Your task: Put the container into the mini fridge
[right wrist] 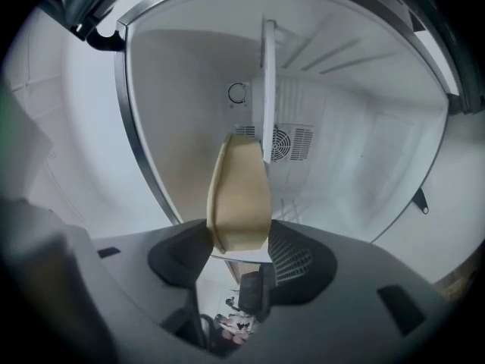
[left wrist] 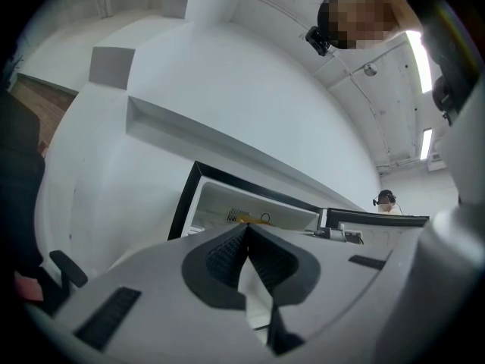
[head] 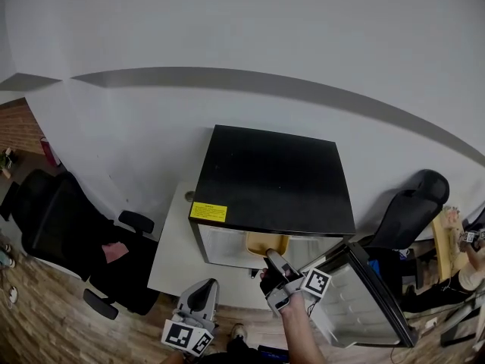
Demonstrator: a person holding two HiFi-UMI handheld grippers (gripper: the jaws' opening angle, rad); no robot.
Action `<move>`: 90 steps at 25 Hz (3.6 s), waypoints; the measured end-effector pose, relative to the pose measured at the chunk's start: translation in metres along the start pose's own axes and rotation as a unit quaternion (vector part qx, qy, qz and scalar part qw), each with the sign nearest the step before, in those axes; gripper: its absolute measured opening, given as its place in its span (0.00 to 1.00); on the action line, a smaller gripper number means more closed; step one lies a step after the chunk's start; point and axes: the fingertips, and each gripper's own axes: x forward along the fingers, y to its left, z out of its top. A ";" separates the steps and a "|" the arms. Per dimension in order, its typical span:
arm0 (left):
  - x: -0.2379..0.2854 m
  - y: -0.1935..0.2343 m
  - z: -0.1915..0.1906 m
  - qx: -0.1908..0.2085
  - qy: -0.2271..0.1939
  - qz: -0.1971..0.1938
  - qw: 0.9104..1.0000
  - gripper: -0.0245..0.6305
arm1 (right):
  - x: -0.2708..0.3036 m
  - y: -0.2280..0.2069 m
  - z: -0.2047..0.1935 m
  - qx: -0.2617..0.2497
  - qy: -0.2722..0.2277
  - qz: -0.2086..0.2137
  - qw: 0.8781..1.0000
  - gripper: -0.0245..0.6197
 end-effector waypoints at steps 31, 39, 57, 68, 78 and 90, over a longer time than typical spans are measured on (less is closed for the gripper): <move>-0.030 -0.006 0.003 -0.007 -0.008 0.005 1.000 0.05 | -0.012 0.017 -0.010 -0.207 -0.016 -0.032 0.978 0.46; -0.032 -0.011 0.012 0.004 -0.013 0.000 1.000 0.05 | -0.037 0.017 -0.018 -0.597 -0.028 -0.250 0.762 0.46; -0.018 -0.015 0.011 0.011 0.000 -0.010 1.000 0.05 | -0.001 0.018 0.024 -0.650 -0.065 -0.292 0.698 0.32; -0.007 -0.007 0.004 0.004 -0.001 0.003 1.000 0.05 | 0.017 0.014 0.044 -0.651 -0.058 -0.289 0.700 0.31; -0.016 -0.002 0.008 0.004 0.004 0.016 1.000 0.05 | 0.018 0.016 0.041 -0.648 -0.060 -0.287 0.703 0.31; -0.075 -0.016 0.017 0.016 -0.006 -0.008 1.000 0.05 | -0.068 0.050 -0.040 -0.618 -0.074 -0.272 0.734 0.10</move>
